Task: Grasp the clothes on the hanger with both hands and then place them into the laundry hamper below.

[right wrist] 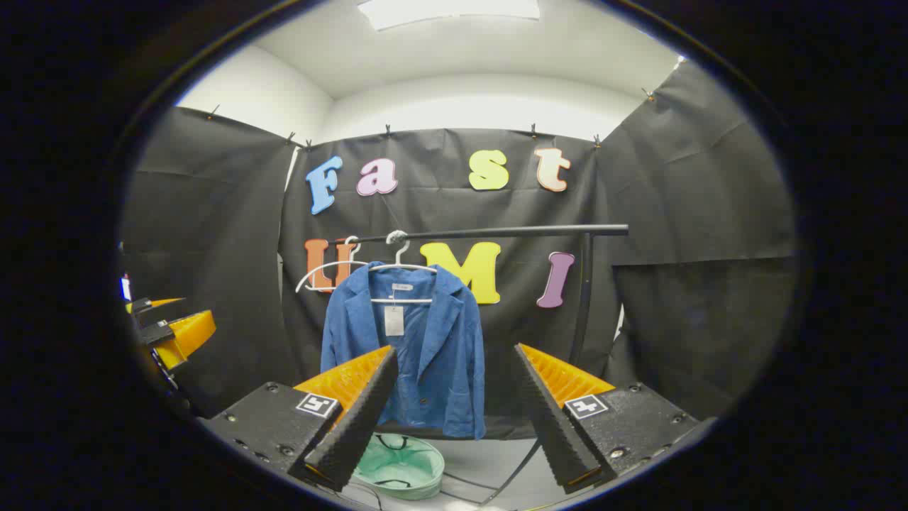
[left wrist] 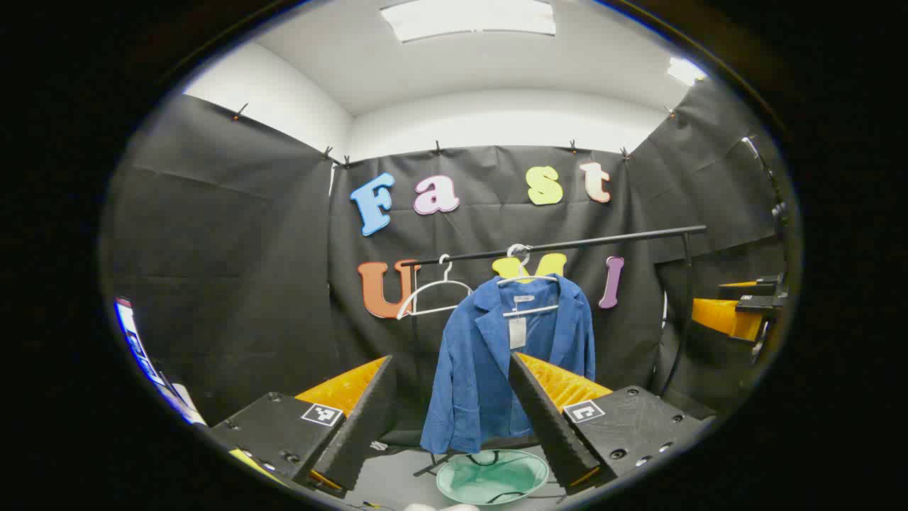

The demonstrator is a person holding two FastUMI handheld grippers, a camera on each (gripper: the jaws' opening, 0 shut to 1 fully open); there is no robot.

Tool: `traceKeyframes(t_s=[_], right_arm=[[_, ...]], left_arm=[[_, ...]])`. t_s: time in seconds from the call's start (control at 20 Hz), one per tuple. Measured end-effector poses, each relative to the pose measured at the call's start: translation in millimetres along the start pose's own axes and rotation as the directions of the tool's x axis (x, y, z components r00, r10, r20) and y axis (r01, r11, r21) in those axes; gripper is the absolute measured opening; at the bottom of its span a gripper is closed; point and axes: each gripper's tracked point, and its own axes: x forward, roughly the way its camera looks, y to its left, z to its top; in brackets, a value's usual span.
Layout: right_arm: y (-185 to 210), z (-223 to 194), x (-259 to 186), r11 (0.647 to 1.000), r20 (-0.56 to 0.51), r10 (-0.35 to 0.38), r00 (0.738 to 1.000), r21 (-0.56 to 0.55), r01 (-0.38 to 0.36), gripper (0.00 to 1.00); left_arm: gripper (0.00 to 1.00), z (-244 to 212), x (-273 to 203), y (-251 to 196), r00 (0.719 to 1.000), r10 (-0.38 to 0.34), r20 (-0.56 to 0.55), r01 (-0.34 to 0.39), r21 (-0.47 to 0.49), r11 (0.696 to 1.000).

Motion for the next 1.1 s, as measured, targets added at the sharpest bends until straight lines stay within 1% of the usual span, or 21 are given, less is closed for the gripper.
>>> traceKeyframes(t_s=[0.2,0.4,0.65,0.85,0.9,0.95,1.1], right_arm=[[0.9,7.9,-6.3,1.000,0.013,-0.013,1.000,-0.015,0.014,1.00],[5.8,6.7,-12.4,1.000,0.007,-0.020,1.000,-0.023,0.020,1.00],[17.0,1.7,-9.3,1.000,-0.011,0.002,1.000,-0.028,-0.002,1.00],[19.2,-5.1,8.1,1.000,-0.030,0.013,0.999,-0.028,-0.013,1.00],[19.6,-6.6,16.3,0.999,-0.036,0.019,0.999,-0.028,-0.020,0.97],[19.4,-9.5,24.7,0.999,-0.041,0.022,0.999,-0.032,-0.024,1.00],[19.0,-15.2,59.7,0.999,-0.055,0.040,0.998,-0.027,-0.042,1.00]], left_arm=[[0.99,7.5,-3.4,4.9,1.000,0.001,0.010,-0.001,-0.004,1.000],[0.99,8.6,-4.3,8.9,1.000,-0.008,0.011,0.008,0.000,1.000],[0.99,5.9,-0.8,5.6,1.000,-0.016,0.009,0.016,0.004,1.000],[0.99,0.6,10.4,0.3,1.000,-0.020,0.008,0.020,0.004,1.000],[0.99,-1.3,15.4,-2.4,1.000,-0.024,0.007,0.024,0.004,1.000],[0.99,-2.4,21.6,-5.6,1.000,-0.026,0.007,0.026,0.005,1.000],[0.99,-6.7,44.9,-16.7,1.000,-0.023,0.012,0.023,0.004,1.000]])
